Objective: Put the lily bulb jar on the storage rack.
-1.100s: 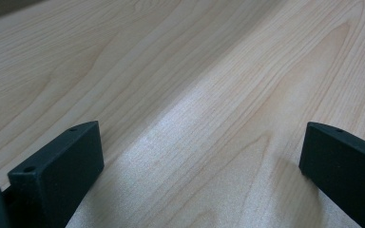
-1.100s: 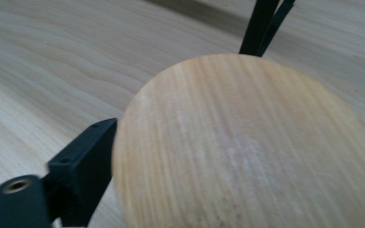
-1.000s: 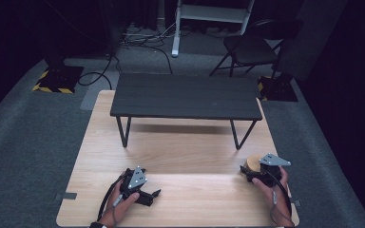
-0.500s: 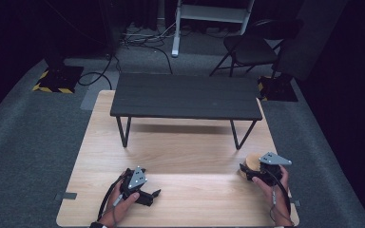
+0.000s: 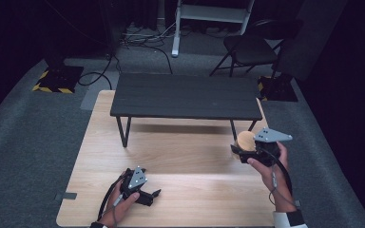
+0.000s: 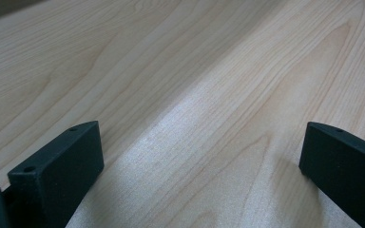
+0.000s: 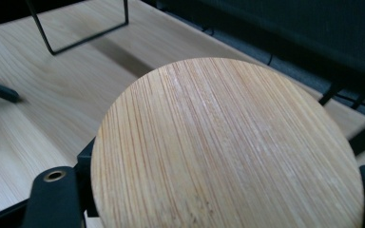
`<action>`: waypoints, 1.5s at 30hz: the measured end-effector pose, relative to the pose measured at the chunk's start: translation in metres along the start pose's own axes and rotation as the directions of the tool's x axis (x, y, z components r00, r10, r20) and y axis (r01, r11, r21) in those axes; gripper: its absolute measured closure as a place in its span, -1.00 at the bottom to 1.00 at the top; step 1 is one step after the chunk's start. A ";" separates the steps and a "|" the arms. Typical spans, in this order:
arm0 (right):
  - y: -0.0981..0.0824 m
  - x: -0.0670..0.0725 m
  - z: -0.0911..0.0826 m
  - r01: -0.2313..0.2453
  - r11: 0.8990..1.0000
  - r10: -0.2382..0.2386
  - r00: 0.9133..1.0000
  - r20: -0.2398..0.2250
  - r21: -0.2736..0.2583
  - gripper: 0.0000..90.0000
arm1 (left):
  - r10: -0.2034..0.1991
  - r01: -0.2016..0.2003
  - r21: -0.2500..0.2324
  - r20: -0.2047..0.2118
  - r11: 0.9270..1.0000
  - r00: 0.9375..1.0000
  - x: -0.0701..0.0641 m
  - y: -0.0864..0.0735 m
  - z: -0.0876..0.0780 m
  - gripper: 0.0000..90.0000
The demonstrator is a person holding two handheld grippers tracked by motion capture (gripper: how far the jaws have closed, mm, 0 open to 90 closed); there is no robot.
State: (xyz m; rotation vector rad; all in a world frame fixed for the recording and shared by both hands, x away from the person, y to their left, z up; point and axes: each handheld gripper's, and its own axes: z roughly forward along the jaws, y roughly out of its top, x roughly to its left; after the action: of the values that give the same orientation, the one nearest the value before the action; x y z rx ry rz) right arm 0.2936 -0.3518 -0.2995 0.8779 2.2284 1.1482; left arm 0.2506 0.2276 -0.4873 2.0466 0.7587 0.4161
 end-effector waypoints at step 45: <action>0.134 -0.042 0.090 -0.127 0.992 0.128 0.991 0.039 -0.016 -0.45 | 0.001 -0.001 0.001 0.001 1.000 1.000 0.000 0.000 0.000 -0.98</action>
State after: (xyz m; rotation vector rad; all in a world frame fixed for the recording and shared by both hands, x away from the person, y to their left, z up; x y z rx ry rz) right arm 0.4245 -0.2749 -0.2300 1.0418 2.1566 1.1909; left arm 0.2511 0.2275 -0.4870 2.0486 0.7576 0.4157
